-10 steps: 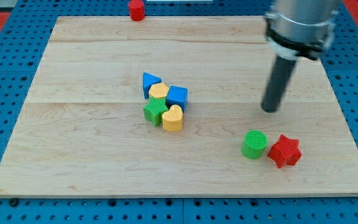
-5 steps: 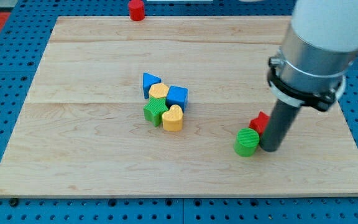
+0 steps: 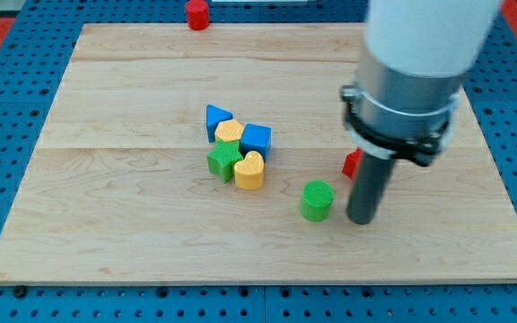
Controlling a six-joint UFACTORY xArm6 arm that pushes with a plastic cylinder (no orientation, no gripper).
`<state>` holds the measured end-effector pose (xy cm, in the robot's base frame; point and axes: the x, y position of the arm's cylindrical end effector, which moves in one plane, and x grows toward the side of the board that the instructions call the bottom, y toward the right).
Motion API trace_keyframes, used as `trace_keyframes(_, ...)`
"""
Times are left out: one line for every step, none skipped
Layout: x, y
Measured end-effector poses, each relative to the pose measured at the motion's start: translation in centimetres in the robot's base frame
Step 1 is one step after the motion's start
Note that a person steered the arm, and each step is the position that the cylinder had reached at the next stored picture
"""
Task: Place the red star on top of the blue cube
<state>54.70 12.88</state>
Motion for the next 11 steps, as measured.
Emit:
trace_keyframes(-1.6, 4.0)
trace_keyframes(-3.2, 6.3)
trace_keyframes(-4.3, 7.7)
trace_keyframes(-4.4, 4.7)
trace_keyframes(-4.8, 0.8)
trace_keyframes(-5.9, -2.9)
trace_keyframes(-8.1, -5.3)
trace_keyframes(-10.1, -7.5)
trace_keyframes(-11.9, -9.3)
trace_keyframes(-12.6, -6.8)
trace_keyframes(-14.5, -4.1)
